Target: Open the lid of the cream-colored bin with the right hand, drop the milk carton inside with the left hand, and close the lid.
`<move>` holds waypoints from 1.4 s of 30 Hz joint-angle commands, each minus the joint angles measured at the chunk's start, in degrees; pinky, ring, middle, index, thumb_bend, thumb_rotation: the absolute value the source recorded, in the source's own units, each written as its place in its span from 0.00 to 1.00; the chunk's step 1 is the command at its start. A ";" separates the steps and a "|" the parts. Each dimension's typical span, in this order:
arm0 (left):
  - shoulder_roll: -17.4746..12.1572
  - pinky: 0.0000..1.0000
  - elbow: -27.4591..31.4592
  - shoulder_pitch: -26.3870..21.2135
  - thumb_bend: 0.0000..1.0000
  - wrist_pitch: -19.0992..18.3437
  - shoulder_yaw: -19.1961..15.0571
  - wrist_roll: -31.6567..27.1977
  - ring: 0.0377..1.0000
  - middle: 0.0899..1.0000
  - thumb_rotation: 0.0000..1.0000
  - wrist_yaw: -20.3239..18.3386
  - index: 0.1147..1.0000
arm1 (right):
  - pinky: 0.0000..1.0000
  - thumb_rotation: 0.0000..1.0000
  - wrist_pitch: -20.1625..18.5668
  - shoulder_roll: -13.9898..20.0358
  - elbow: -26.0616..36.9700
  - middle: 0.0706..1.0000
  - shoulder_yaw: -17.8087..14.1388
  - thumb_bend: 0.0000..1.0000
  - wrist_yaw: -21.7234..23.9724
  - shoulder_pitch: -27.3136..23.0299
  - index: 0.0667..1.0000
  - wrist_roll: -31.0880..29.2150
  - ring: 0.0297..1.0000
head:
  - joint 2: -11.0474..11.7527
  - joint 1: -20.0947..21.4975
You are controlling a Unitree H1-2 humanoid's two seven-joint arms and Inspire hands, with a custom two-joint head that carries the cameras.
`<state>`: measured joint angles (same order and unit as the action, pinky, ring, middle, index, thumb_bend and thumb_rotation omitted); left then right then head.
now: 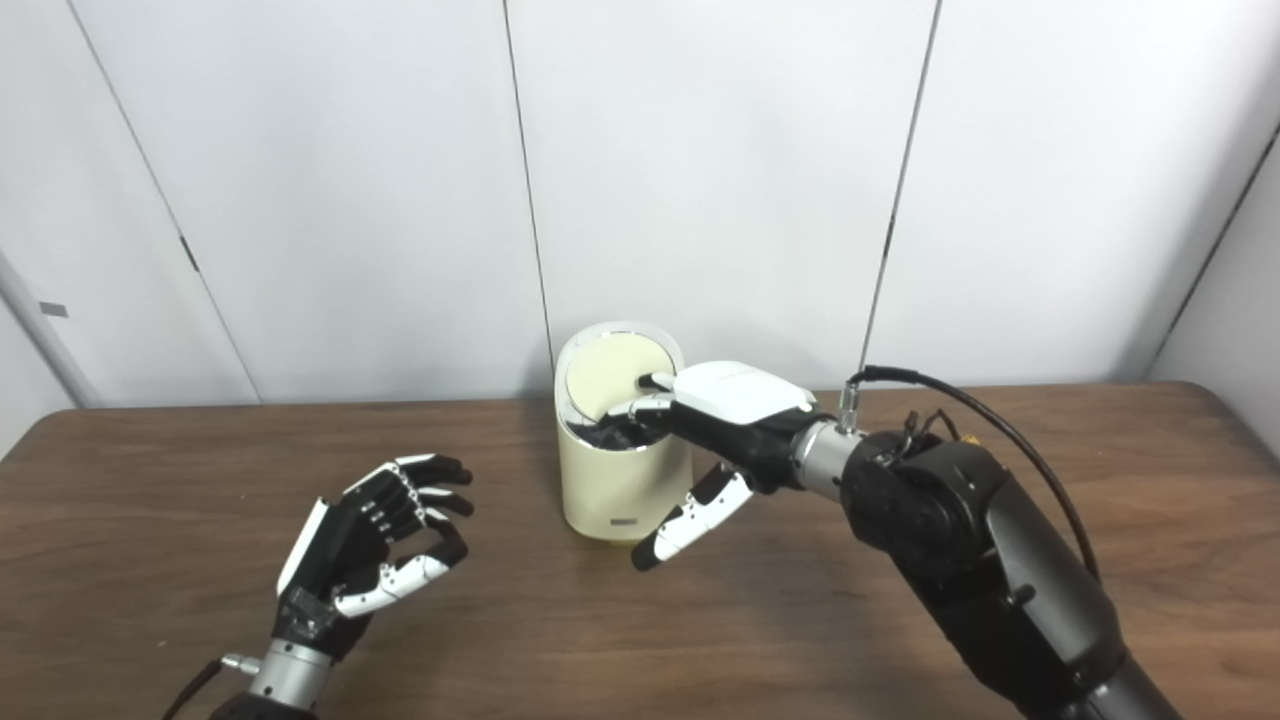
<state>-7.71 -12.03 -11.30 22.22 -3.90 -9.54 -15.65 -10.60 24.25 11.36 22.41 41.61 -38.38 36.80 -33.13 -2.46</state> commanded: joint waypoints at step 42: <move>-0.50 0.45 -3.56 -0.70 0.72 2.01 0.46 -2.22 0.59 0.68 0.15 -0.98 0.68 | 0.79 0.32 8.18 -8.72 0.10 0.90 -21.17 0.82 -30.09 21.61 0.95 -19.47 0.89 | 1.02 1.92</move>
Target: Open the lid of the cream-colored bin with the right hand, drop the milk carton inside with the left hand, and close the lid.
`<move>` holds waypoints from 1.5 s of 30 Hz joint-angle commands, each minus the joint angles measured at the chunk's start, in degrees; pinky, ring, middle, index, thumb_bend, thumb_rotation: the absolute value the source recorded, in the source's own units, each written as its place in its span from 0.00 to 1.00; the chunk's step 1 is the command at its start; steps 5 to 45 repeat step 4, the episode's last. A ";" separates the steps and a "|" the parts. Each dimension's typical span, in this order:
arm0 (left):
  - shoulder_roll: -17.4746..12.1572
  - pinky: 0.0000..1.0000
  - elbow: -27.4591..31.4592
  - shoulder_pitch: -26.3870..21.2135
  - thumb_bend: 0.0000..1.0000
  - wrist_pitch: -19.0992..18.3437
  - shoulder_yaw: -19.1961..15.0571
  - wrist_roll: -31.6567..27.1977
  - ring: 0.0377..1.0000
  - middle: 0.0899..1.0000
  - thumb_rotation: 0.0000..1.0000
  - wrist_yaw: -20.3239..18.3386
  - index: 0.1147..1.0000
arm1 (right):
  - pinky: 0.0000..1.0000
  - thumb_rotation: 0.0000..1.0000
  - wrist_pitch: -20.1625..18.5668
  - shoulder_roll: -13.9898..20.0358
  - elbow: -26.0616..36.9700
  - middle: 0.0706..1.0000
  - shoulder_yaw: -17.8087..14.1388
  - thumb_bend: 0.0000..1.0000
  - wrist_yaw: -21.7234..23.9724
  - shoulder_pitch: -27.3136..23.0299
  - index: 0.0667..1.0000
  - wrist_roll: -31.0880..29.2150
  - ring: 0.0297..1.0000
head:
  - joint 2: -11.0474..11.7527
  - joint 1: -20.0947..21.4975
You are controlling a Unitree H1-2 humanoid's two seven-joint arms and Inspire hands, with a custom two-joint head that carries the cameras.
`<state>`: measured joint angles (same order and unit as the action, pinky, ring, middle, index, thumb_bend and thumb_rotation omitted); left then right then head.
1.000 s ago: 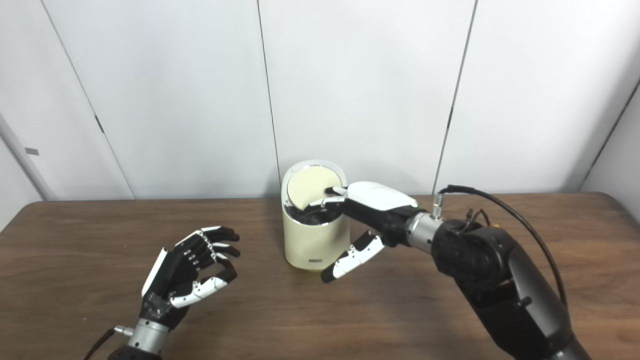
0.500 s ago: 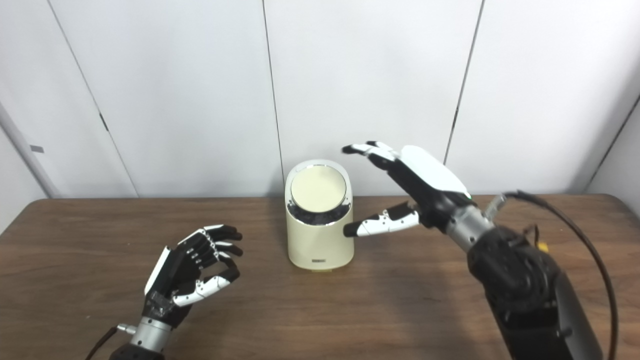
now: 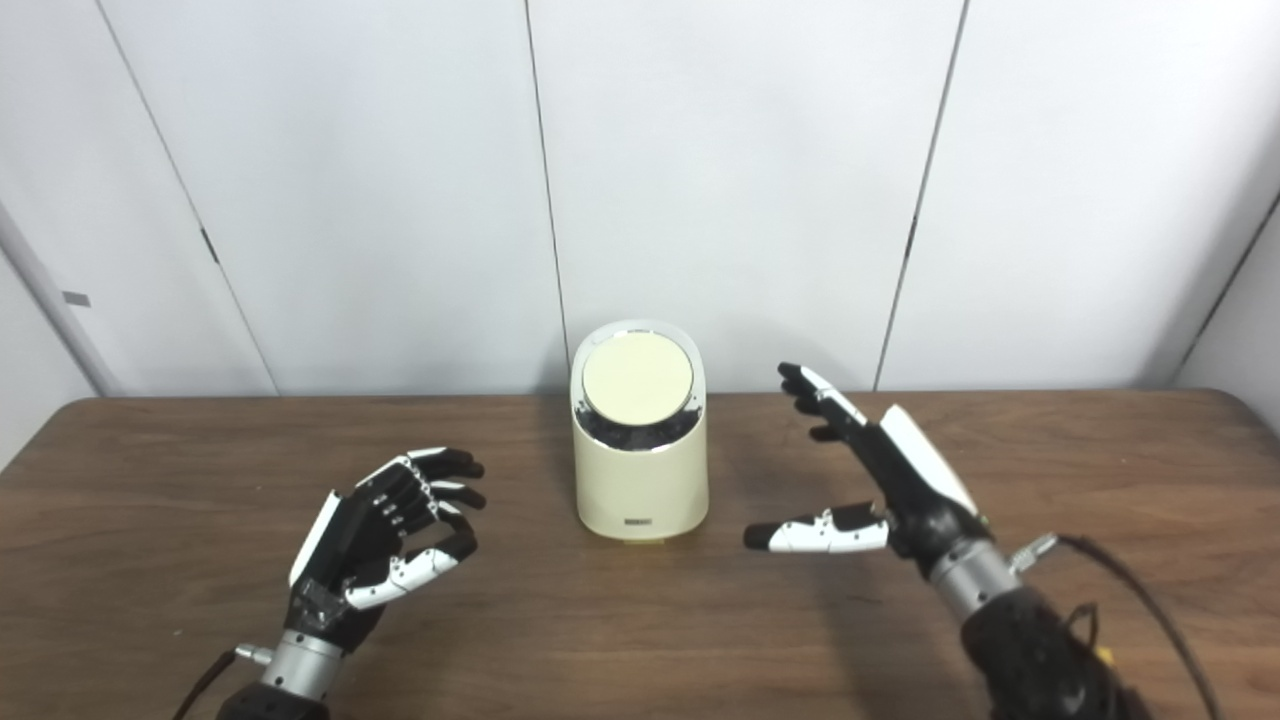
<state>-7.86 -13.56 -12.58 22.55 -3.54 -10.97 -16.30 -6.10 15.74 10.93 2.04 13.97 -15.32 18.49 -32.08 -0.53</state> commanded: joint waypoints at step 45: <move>-0.43 0.45 -2.23 0.50 0.74 1.71 -0.02 -1.05 0.59 0.68 0.17 -0.52 0.69 | 0.74 0.26 6.68 -2.09 -1.57 0.89 -1.14 0.78 -4.69 0.82 0.97 -3.15 0.87 | 0.01 0.43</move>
